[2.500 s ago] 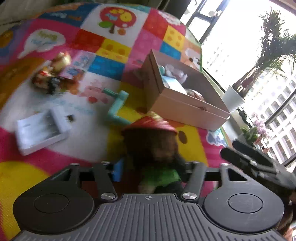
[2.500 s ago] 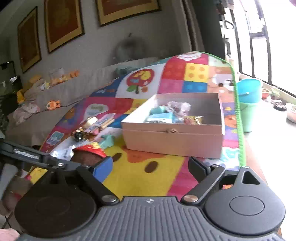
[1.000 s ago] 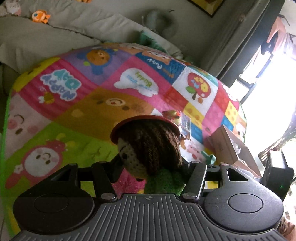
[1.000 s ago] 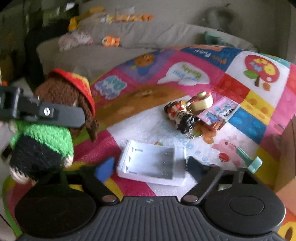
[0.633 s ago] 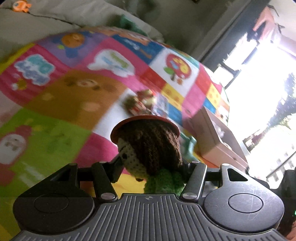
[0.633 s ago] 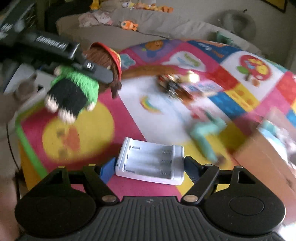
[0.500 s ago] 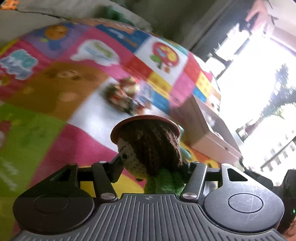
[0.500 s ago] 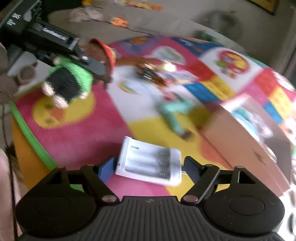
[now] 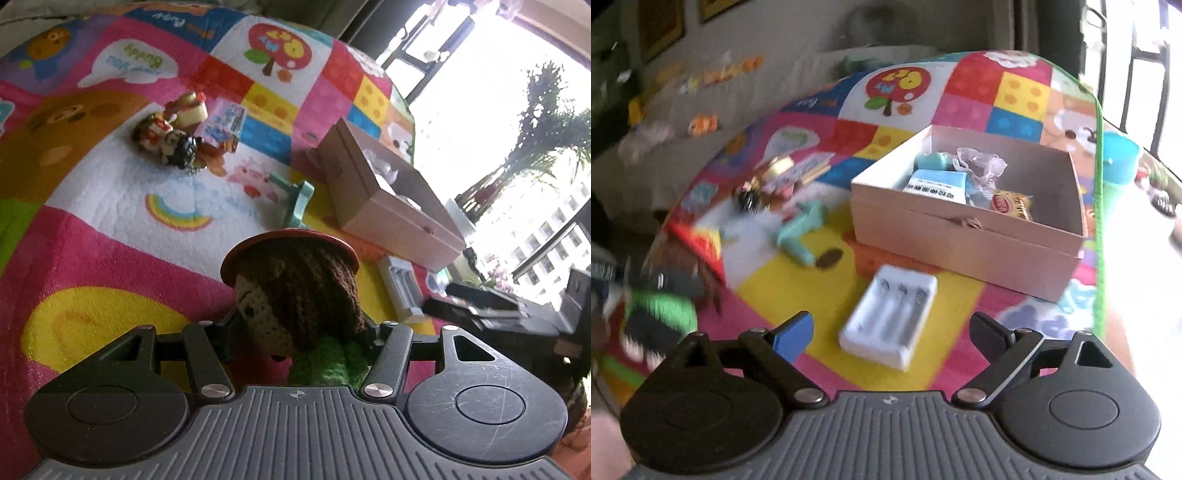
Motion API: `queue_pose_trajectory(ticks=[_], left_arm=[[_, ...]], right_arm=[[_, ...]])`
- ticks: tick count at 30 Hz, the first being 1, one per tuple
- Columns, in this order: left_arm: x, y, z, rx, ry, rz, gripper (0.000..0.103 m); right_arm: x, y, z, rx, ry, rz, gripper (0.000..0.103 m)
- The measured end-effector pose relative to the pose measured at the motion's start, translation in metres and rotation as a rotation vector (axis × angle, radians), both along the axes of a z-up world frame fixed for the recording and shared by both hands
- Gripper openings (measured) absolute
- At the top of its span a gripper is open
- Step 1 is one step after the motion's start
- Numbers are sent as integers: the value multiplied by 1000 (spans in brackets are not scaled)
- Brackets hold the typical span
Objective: Organize objects
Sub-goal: 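Hold the doll with the left gripper while the right gripper grasps the white battery charger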
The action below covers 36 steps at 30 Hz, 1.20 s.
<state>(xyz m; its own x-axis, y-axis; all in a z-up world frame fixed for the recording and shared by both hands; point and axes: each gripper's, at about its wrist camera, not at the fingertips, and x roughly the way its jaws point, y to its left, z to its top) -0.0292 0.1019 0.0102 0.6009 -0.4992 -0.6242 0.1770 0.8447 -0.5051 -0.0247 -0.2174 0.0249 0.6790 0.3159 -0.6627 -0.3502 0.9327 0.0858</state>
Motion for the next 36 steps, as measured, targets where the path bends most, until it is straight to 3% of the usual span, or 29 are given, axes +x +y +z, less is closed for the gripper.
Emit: queue_pose_trajectory(ticks=[5, 9, 13, 15, 19, 26, 27, 28, 33, 36], left_arm=[[-1, -2, 1, 22, 3, 0, 63], [-1, -5, 1, 38, 1, -2, 63], [-1, -5, 1, 38, 0, 3, 63], [-1, -5, 1, 38, 0, 3, 63], [-1, -5, 1, 38, -1, 3, 63], [-1, -5, 1, 43, 2, 4, 63], [-1, -7, 1, 49, 3, 6, 63], [-2, -7, 2, 58, 4, 5, 63], [-2, -15, 8, 120, 16, 11, 63], [0, -23, 14, 154, 15, 5, 62]], right_arm=[[17, 39, -20, -84, -41, -44, 89], [20, 59, -26, -44, 0, 28, 74], [4, 72, -26, -42, -1, 132, 67], [-1, 73, -26, -65, 0, 150, 62], [-6, 69, -26, -95, -17, 138, 62], [7, 65, -28, -65, -22, 97, 62], [8, 67, -28, -66, -25, 98, 58], [8, 69, -28, -69, -27, 102, 47], [-12, 67, -21, -53, -59, 165, 47], [-27, 47, -13, -13, -92, 143, 47]])
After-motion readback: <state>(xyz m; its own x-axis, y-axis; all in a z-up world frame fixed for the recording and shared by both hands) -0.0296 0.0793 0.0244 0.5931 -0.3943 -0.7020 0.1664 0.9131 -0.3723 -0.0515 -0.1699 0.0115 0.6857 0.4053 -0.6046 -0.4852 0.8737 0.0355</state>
